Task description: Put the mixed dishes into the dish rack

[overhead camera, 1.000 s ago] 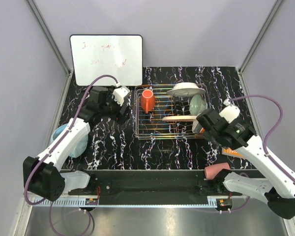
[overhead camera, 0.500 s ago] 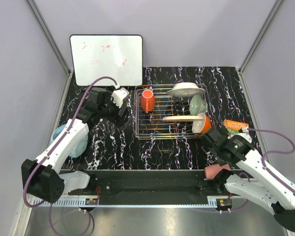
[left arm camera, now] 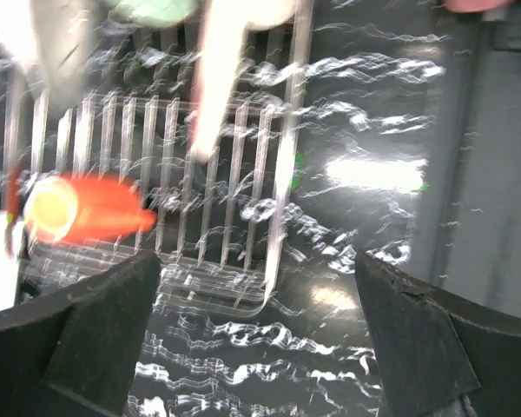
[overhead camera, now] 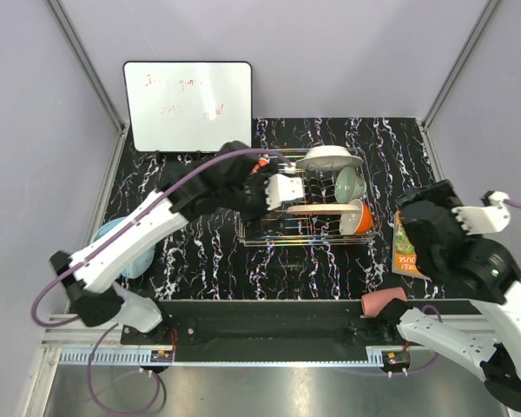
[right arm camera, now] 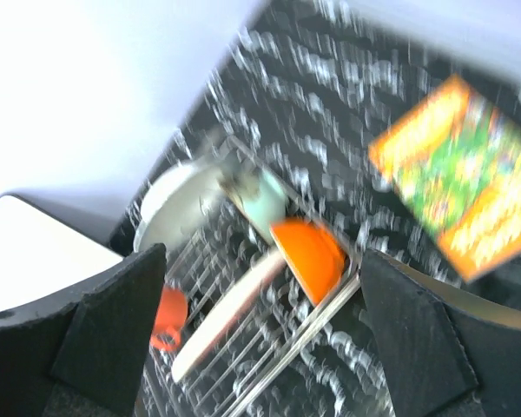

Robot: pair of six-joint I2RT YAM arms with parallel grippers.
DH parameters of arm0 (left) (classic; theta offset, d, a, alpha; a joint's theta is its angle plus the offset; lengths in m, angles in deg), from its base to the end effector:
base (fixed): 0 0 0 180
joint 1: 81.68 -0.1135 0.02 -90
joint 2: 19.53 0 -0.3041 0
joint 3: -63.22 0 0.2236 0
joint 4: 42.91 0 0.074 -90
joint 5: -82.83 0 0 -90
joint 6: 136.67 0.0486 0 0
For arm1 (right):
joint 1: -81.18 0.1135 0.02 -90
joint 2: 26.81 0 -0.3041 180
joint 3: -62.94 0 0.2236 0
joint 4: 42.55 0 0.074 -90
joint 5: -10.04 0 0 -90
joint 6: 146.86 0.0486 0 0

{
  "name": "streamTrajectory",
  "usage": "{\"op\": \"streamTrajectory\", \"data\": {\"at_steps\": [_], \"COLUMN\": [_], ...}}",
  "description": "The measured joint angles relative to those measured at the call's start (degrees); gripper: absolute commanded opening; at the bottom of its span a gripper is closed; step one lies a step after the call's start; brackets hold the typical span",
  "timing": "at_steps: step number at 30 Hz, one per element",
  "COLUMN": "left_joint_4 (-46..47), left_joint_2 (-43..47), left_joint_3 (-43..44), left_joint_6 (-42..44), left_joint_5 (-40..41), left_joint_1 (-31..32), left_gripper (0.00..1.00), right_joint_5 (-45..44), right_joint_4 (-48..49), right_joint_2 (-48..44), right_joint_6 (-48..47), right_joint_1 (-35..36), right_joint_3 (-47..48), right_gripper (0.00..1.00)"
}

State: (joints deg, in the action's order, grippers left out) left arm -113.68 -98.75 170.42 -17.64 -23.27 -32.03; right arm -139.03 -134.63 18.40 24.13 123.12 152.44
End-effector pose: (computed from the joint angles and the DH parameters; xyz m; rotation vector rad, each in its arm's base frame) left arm 0.1510 -0.1986 0.4351 1.5891 1.7115 -0.5067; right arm 0.0519 -0.0094 0.4121 1.0365 1.6678 0.1313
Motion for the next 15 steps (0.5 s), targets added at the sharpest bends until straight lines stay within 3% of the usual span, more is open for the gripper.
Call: {"op": "streamTrajectory", "data": {"at_steps": [4,9,12,15], "left_joint_4": [-7.65,-16.5,-18.84,-19.02], "left_joint_2": [-11.41,-30.97,-43.69,-49.16], "left_joint_3": [11.1,27.36,40.57,44.11], "left_joint_6": [1.88,11.06,18.25,25.38], "left_joint_5": [-5.64,-14.99,-19.54,-22.03], "left_joint_1": [4.02,8.72,10.91,12.76], "left_gripper": [0.99,0.99,0.99,0.99], "right_joint_5": [-4.35,-0.07,2.89,6.16], "right_joint_4": [6.6,25.22,29.97,32.39], "right_joint_2": [-4.68,-21.11,-28.3,-30.45], "right_joint_6": [-16.98,-38.69,-45.27,-49.31], "right_joint_1": [0.0,0.02,-0.04,-0.04], "right_joint_3": [4.81,-2.1,-4.07,-4.37], "right_gripper": [1.0,1.0,1.0,1.0]}}
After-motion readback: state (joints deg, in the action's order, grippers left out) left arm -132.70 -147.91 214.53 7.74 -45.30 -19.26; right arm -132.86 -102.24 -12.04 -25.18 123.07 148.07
